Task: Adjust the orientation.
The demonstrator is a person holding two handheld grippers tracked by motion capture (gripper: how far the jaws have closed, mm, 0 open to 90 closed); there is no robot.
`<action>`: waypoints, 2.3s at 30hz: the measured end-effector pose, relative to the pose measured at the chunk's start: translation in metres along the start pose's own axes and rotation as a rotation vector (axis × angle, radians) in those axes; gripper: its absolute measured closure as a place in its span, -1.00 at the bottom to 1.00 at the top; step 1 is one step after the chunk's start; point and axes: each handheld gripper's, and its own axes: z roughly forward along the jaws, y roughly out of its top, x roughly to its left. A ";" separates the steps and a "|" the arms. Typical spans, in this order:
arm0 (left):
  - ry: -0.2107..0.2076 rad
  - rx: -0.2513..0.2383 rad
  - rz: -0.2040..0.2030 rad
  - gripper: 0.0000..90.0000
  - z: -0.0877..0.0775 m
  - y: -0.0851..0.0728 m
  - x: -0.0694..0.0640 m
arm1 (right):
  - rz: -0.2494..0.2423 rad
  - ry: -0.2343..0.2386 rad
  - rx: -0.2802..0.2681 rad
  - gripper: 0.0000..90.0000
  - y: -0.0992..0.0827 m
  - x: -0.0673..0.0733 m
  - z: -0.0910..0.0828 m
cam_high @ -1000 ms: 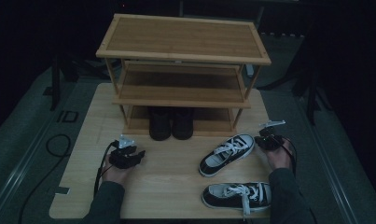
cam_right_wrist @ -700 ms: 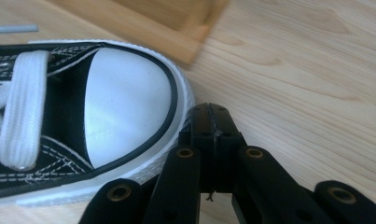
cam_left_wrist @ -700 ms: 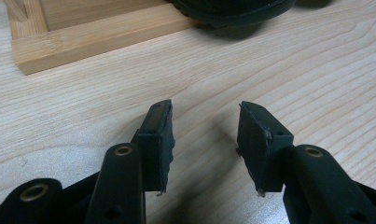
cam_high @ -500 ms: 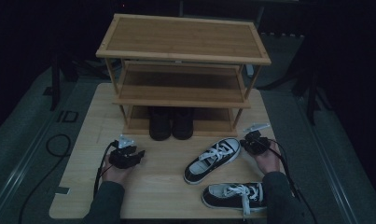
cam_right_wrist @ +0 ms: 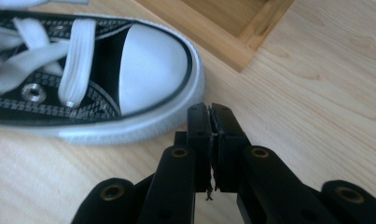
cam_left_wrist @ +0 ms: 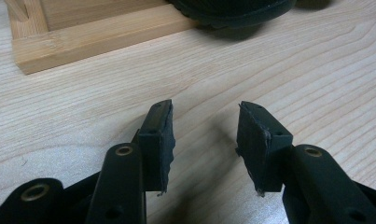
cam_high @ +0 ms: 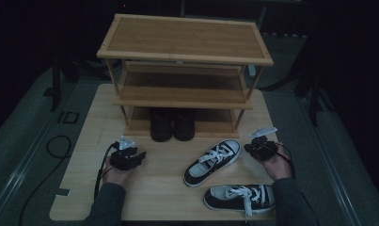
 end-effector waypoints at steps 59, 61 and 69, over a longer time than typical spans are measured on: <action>-0.004 -0.006 0.005 0.25 0.000 -0.001 0.000 | -0.056 0.162 0.047 0.71 -0.058 0.033 -0.079; -0.005 -0.006 0.005 0.25 0.000 -0.001 0.000 | -0.058 0.160 0.049 0.71 -0.058 0.034 -0.079; -0.003 -0.007 0.005 0.25 0.000 -0.001 0.000 | -0.071 0.174 0.051 0.67 -0.063 0.041 -0.085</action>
